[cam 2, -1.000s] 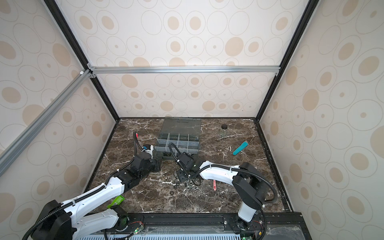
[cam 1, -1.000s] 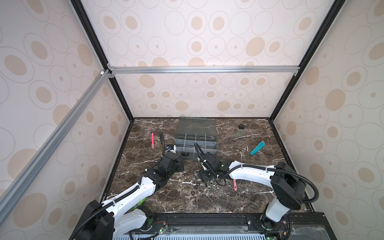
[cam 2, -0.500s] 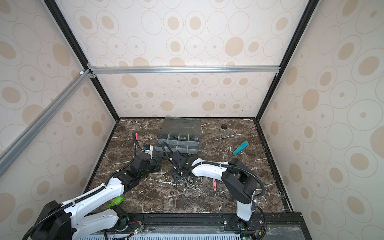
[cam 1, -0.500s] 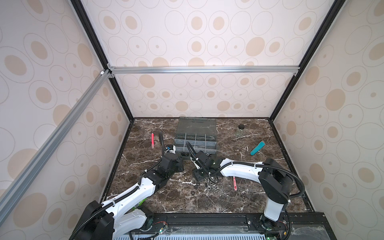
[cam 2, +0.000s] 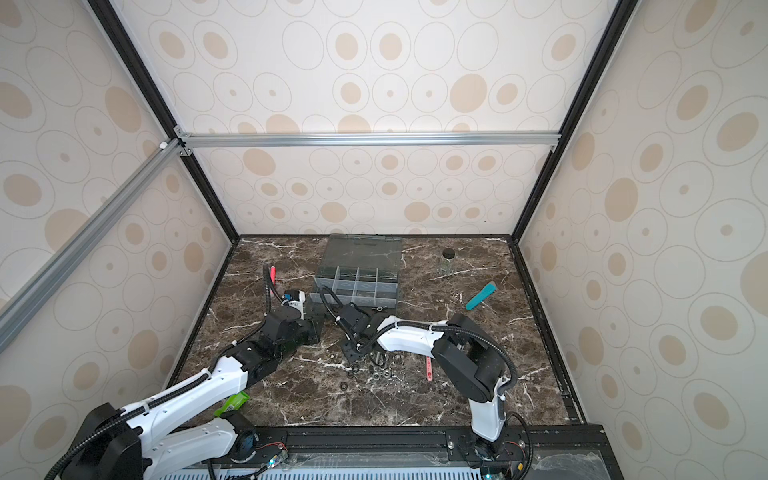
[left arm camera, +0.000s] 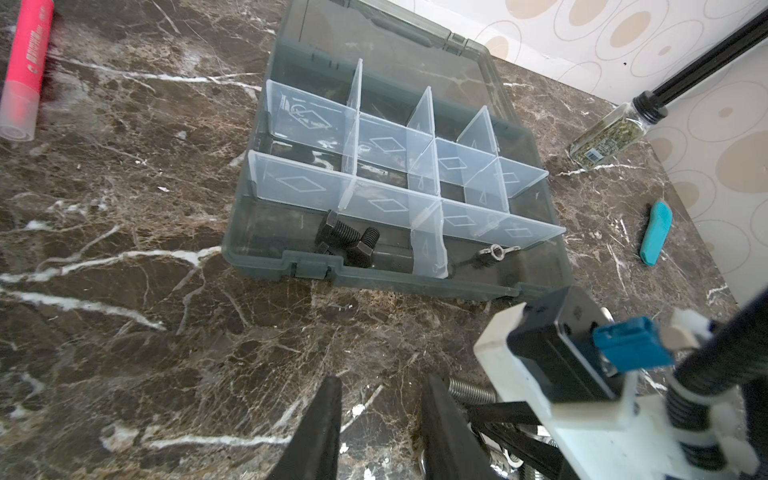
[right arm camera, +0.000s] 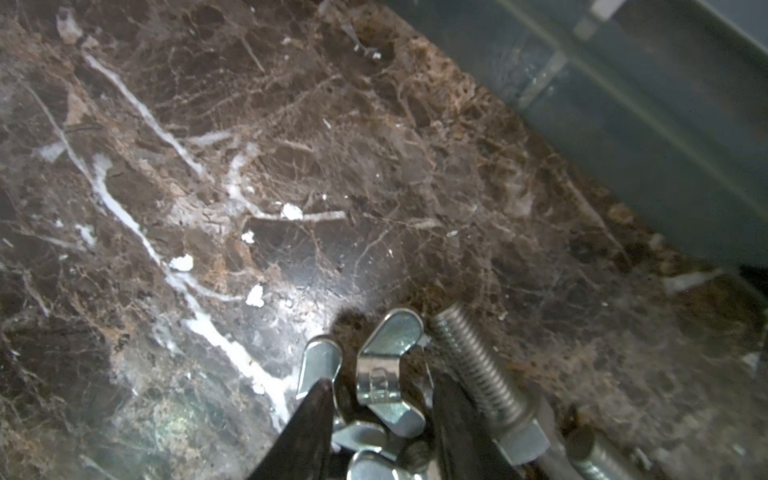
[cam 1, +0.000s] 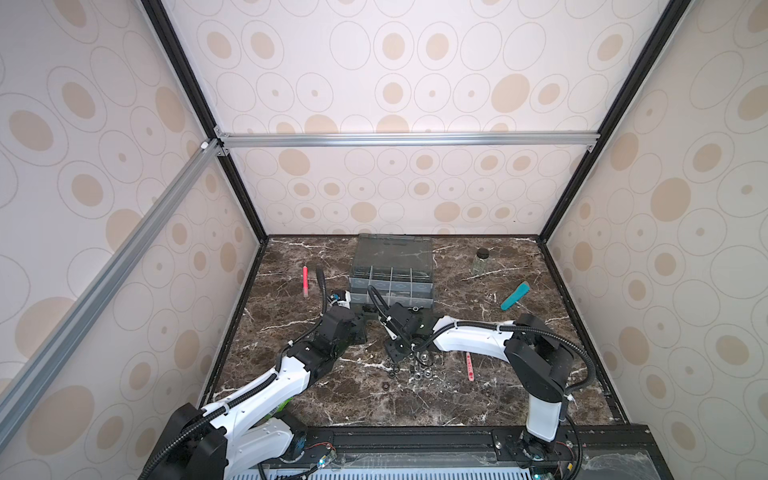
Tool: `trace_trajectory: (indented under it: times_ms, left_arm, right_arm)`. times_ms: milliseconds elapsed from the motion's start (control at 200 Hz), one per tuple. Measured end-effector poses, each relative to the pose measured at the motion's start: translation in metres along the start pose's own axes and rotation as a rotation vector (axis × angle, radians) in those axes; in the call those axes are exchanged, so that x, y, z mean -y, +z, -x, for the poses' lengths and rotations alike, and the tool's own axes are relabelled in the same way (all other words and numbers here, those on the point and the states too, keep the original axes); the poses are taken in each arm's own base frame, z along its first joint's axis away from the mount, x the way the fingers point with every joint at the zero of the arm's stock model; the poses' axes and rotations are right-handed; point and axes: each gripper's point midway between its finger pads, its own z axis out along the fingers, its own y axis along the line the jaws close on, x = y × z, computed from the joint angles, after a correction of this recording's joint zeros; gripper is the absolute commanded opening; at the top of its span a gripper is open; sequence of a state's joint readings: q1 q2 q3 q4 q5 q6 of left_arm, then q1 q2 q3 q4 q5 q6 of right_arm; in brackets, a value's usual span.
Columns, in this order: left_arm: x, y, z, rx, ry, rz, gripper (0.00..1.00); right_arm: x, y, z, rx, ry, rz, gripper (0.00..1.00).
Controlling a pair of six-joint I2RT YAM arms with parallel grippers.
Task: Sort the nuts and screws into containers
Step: 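Grasp another silver wing nut with the right gripper while the left gripper withdraws, then carry the wing nut with the right gripper into a box compartment and release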
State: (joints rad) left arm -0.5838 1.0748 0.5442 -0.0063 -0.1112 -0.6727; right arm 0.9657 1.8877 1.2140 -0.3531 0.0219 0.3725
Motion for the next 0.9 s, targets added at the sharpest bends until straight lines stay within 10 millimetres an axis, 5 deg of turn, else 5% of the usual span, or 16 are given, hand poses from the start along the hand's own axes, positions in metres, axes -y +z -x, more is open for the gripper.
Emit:
trace_trajectory:
  times_ms: [900]
  left_arm:
    - [-0.001,-0.001,-0.003,0.003,-0.007,-0.011,0.34]
  right_arm:
    - [-0.005,0.017,0.003,-0.021,0.004,0.011,0.21]
